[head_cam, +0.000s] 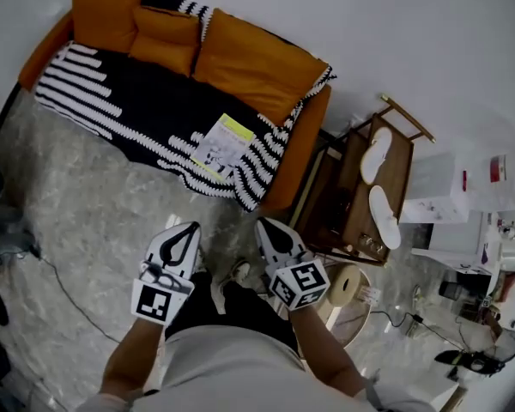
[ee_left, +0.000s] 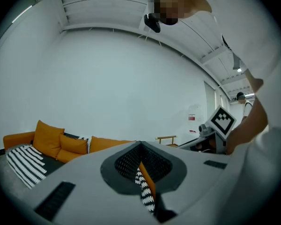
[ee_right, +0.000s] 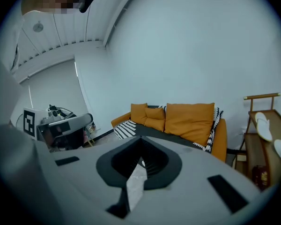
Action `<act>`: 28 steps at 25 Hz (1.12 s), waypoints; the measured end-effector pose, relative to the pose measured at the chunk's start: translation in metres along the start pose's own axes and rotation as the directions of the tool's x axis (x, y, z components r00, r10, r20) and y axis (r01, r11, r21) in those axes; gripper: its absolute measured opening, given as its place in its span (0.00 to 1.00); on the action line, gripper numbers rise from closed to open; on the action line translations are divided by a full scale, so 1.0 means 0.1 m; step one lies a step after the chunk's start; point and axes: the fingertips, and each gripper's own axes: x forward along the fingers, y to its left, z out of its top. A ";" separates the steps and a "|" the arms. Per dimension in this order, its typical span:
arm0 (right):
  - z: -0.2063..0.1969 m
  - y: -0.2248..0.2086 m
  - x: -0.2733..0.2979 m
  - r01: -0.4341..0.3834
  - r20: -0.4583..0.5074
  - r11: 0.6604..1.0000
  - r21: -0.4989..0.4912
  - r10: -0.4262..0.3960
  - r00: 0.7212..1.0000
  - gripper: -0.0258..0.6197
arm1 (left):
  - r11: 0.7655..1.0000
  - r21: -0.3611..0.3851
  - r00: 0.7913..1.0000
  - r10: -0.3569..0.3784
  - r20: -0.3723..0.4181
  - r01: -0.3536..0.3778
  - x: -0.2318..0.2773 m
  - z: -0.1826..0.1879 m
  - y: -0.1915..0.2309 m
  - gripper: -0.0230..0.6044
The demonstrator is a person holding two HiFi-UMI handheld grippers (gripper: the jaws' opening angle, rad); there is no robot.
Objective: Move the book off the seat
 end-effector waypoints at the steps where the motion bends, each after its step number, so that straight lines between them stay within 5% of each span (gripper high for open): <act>1: -0.06 -0.06 0.06 -0.003 -0.008 1.000 0.009 0.003 1.000 0.07 | 1.000 0.001 1.000 -0.005 -0.005 0.005 0.08 -0.03 0.01 0.06; 5: -0.46 -0.37 0.40 -0.022 -0.039 0.998 0.052 0.024 0.999 0.07 | 1.000 -0.004 1.000 -0.002 -0.028 0.002 0.32 -0.28 0.08 0.06; 11: -1.41 -1.15 1.33 -0.072 -0.077 0.985 0.156 0.085 0.993 0.08 | 0.999 -0.007 0.998 0.033 -0.053 -0.033 0.71 -1.17 0.19 0.06; 17: -2.45 -1.77 2.28 -0.028 -0.156 0.956 0.291 0.076 0.985 0.08 | 0.996 -0.049 0.993 0.063 -0.099 -0.068 0.87 -1.98 0.39 0.06; 28: -3.70 -2.38 3.51 0.055 -0.279 0.864 0.500 0.101 0.955 0.31 | 0.994 -0.078 0.971 0.060 -0.232 -0.080 0.89 -2.94 0.86 0.06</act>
